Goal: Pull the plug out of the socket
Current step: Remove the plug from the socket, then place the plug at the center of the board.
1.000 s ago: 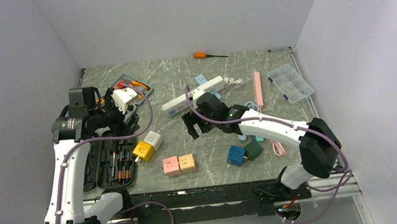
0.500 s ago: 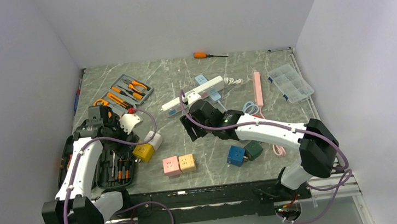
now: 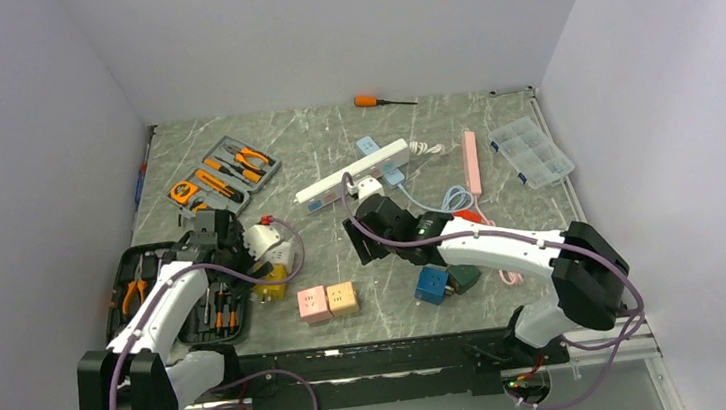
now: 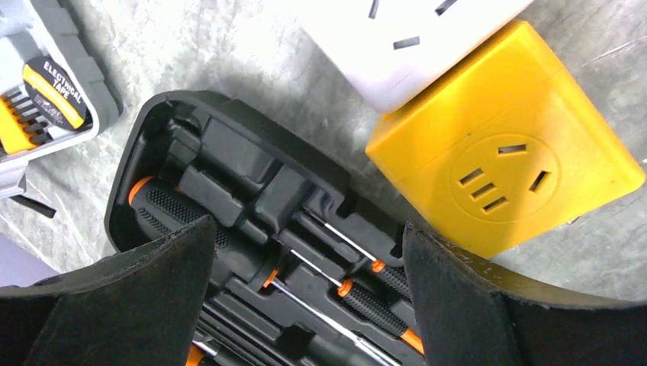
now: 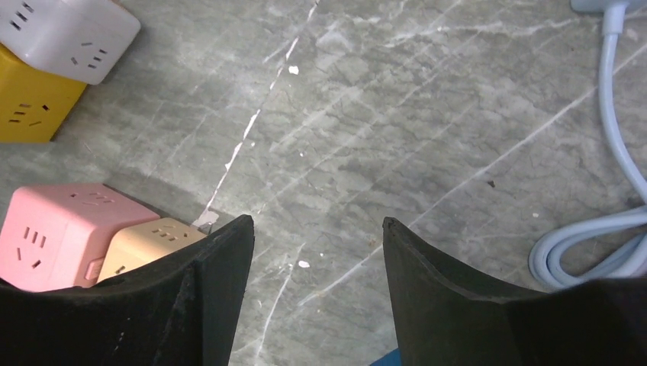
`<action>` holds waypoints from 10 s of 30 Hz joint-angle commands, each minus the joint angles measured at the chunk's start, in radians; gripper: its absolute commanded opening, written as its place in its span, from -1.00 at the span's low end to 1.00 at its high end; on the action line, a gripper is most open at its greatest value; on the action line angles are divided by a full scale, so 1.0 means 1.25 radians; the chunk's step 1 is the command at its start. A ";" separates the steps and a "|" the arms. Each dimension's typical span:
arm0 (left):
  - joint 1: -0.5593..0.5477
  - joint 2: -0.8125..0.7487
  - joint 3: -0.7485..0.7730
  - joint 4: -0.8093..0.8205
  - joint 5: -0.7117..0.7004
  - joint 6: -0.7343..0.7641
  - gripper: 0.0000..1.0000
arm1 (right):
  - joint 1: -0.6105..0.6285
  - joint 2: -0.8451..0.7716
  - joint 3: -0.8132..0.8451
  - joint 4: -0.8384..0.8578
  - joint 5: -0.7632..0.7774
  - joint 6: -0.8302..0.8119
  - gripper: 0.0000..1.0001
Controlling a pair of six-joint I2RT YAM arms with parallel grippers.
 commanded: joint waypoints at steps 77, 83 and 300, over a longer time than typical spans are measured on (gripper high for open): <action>-0.241 0.276 0.186 0.105 0.293 -0.343 0.73 | -0.093 0.253 0.134 0.159 -0.145 0.039 -0.15; -0.259 0.233 0.178 0.088 0.432 -0.332 0.82 | -0.119 0.195 0.049 0.213 -0.202 0.063 0.23; -0.522 0.383 0.417 0.030 0.077 0.339 -1.00 | -0.280 -0.133 0.027 -0.014 0.102 0.161 0.99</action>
